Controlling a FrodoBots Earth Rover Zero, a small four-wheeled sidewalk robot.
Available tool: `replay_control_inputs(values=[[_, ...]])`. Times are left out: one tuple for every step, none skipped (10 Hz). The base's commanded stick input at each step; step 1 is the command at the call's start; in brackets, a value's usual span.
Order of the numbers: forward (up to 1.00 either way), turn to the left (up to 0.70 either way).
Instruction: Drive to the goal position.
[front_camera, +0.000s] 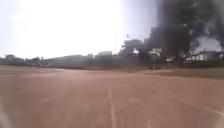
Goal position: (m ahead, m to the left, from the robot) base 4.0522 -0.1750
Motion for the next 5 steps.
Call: replay_control_inputs(values=[[0.7, 0.0], [0.7, 0.0], [0.7, 0.0], [0.7, 0.0], [0.7, 0.0]])
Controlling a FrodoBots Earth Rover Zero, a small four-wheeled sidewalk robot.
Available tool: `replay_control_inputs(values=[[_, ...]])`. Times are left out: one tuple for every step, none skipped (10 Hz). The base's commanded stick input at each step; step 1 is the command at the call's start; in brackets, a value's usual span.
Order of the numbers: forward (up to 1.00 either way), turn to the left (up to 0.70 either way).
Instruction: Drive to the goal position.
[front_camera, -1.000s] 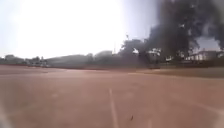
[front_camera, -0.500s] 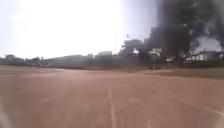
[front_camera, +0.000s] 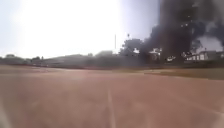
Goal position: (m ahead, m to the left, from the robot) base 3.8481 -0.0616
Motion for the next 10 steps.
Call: replay_control_inputs(values=[[0.7, 0.0], [0.7, 0.0], [0.7, 0.0], [0.7, 0.0], [0.7, 0.0], [0.7, 0.0], [0.7, 0.0], [0.7, 0.0], [0.7, 0.0], [0.7, 0.0]])
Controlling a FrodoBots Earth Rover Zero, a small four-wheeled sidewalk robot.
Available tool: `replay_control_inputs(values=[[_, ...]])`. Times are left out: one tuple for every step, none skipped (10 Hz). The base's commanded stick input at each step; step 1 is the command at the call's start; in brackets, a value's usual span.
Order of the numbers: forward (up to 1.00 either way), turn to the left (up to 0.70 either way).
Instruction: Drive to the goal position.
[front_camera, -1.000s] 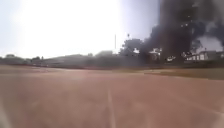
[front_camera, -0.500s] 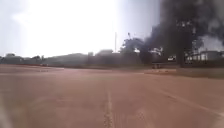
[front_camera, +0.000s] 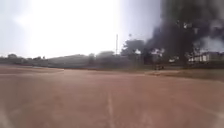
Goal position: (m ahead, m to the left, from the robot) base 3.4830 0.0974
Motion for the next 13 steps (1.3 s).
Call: replay_control_inputs(values=[[0.7, 0.0], [0.7, 0.0], [0.7, 0.0], [0.7, 0.0], [0.7, 0.0], [0.7, 0.0], [0.7, 0.0], [0.7, 0.0], [0.7, 0.0], [0.7, 0.0], [0.7, 0.0], [0.7, 0.0], [0.7, 0.0]])
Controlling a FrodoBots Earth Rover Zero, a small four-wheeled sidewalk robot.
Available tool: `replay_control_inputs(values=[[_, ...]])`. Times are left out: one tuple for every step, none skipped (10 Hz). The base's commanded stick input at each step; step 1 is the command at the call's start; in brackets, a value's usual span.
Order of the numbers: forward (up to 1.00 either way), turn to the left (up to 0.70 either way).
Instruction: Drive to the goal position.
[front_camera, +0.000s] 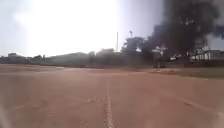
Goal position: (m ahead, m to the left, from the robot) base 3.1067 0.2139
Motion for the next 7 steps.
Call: replay_control_inputs(values=[[0.7, 0.0], [0.7, 0.0], [0.7, 0.0], [0.7, 0.0], [0.7, 0.0], [0.7, 0.0], [0.7, 0.0]])
